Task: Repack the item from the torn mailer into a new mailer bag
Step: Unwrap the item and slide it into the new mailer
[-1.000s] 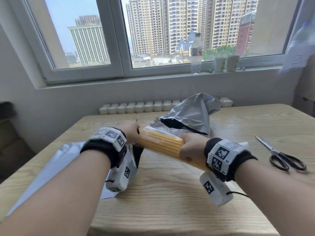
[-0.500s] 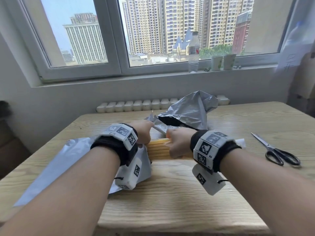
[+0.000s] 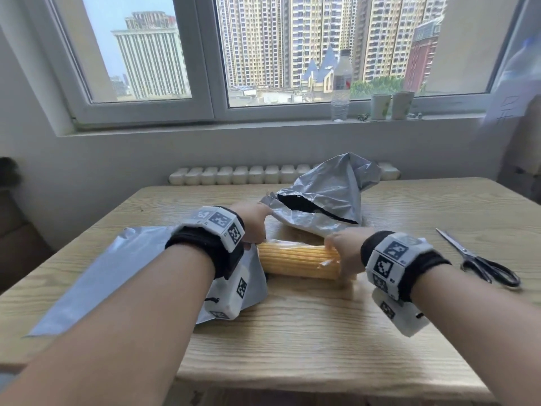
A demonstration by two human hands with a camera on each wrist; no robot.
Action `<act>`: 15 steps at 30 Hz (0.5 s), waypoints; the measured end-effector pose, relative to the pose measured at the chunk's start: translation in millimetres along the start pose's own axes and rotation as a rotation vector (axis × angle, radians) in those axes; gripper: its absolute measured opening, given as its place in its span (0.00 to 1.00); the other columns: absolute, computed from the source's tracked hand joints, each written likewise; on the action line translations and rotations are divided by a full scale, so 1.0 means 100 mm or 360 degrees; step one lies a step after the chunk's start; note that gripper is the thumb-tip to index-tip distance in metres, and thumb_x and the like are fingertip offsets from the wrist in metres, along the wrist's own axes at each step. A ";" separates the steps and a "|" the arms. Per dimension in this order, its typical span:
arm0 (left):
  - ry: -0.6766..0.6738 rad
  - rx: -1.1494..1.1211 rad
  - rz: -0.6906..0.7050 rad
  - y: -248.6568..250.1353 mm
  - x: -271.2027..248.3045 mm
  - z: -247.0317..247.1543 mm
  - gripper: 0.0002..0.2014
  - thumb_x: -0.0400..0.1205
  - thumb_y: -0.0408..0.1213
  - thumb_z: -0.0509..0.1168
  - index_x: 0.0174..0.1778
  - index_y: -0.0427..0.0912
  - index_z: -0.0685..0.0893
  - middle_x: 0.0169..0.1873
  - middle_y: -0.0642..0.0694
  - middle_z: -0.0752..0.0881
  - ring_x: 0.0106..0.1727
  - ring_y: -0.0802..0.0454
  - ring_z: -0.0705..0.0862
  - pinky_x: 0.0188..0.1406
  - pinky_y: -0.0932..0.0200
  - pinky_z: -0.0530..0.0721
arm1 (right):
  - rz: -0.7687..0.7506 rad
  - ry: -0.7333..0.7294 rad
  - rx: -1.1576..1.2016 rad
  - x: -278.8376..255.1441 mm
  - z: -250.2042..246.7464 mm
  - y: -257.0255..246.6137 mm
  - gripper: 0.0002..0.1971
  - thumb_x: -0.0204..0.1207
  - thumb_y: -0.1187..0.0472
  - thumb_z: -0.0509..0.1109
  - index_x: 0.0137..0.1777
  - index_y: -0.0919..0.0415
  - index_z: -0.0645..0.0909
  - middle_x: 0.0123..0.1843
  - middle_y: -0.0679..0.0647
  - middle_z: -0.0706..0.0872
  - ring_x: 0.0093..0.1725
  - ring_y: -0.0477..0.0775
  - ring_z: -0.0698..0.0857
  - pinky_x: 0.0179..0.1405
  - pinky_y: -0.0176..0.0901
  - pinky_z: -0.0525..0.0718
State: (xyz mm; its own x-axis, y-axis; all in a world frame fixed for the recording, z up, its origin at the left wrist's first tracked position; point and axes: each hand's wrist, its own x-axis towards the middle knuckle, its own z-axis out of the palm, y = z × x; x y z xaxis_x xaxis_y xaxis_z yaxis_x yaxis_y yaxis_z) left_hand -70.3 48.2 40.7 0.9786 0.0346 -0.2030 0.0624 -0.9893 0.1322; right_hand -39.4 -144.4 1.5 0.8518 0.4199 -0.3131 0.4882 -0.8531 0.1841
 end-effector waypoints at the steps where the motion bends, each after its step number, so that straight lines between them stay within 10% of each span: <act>1: -0.0004 -0.0023 0.0009 0.00 0.00 0.01 0.36 0.79 0.23 0.61 0.83 0.48 0.62 0.62 0.38 0.82 0.31 0.51 0.85 0.42 0.51 0.91 | -0.0011 0.0058 0.0040 0.00 -0.02 -0.03 0.27 0.65 0.54 0.76 0.66 0.53 0.78 0.59 0.51 0.86 0.55 0.53 0.85 0.49 0.45 0.86; 9: -0.0006 -0.0170 0.0069 -0.06 -0.01 -0.06 0.33 0.77 0.23 0.64 0.79 0.46 0.69 0.48 0.42 0.84 0.36 0.50 0.80 0.38 0.54 0.86 | -0.0222 0.0580 0.1567 0.34 -0.11 -0.61 0.37 0.60 0.66 0.83 0.70 0.52 0.74 0.58 0.50 0.81 0.56 0.52 0.83 0.59 0.50 0.85; 15: 0.0017 -0.0263 0.0026 -0.16 -0.01 -0.03 0.31 0.77 0.21 0.61 0.77 0.42 0.70 0.39 0.42 0.83 0.27 0.52 0.80 0.32 0.54 0.87 | -0.0008 0.0272 0.1551 0.51 0.06 -0.70 0.06 0.73 0.62 0.75 0.43 0.62 0.81 0.37 0.58 0.87 0.36 0.56 0.90 0.44 0.50 0.91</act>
State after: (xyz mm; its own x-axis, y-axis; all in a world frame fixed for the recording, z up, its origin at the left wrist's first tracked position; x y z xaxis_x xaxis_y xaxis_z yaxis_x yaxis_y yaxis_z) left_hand -71.8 64.4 42.0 0.9817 0.0210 -0.1895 0.0770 -0.9530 0.2930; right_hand -31.7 -64.9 -32.8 0.9035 0.3981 -0.1589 0.1876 -0.7005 -0.6885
